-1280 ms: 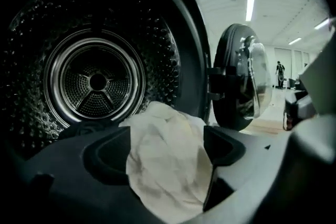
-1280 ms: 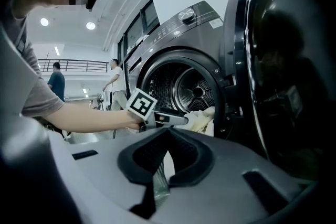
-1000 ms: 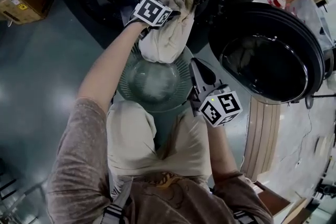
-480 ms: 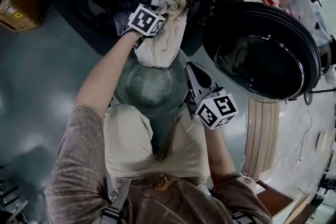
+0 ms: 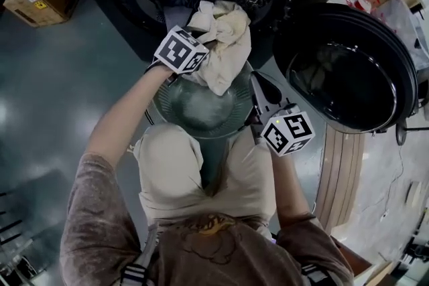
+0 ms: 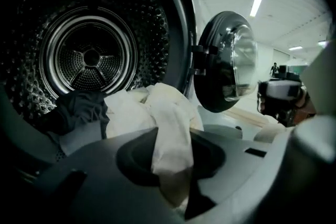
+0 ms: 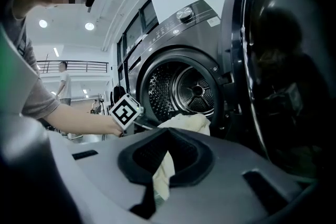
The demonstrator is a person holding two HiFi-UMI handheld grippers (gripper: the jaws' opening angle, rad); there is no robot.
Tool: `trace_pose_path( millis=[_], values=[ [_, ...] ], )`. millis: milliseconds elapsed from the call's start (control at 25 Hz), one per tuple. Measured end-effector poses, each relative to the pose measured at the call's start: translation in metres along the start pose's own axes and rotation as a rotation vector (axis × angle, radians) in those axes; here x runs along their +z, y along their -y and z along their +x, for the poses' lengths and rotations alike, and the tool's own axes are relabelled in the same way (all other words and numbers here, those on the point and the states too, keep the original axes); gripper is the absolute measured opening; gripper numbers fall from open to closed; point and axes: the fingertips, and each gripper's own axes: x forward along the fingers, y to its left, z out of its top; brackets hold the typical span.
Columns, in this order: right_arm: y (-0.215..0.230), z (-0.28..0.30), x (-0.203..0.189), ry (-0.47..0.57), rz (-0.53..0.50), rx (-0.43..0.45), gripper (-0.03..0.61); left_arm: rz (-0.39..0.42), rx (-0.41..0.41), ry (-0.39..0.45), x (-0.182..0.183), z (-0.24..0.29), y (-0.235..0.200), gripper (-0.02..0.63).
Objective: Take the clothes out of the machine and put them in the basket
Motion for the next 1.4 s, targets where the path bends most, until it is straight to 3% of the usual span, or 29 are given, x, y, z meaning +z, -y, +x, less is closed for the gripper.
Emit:
trace_pose_path(
  millis=[200,360,520,960,1200,1400],
  values=[
    [0.003,0.006,0.002,0.009,-0.01,0.021,-0.002,-0.037,-0.05,-0.03,-0.03,-0.039,0.041,0.099],
    [0.003,0.014,0.0,0.013,-0.009,0.035,-0.002,-0.016,-0.109,-0.082,-0.055,-0.059,0.076,0.11],
    [-0.007,0.021,-0.003,0.016,-0.005,0.062,-0.002,0.019,-0.104,-0.079,-0.064,-0.075,0.093,0.199],
    [-0.019,0.025,-0.004,0.031,0.022,0.084,-0.002,0.034,0.109,0.053,-0.031,-0.098,0.047,0.325],
    [-0.02,0.023,-0.003,0.034,0.023,0.074,-0.002,0.079,0.233,0.06,-0.018,-0.085,-0.008,0.422],
    [-0.022,0.022,-0.003,0.034,0.024,0.064,-0.002,0.142,0.323,0.042,0.008,-0.057,-0.06,0.454]
  ],
)
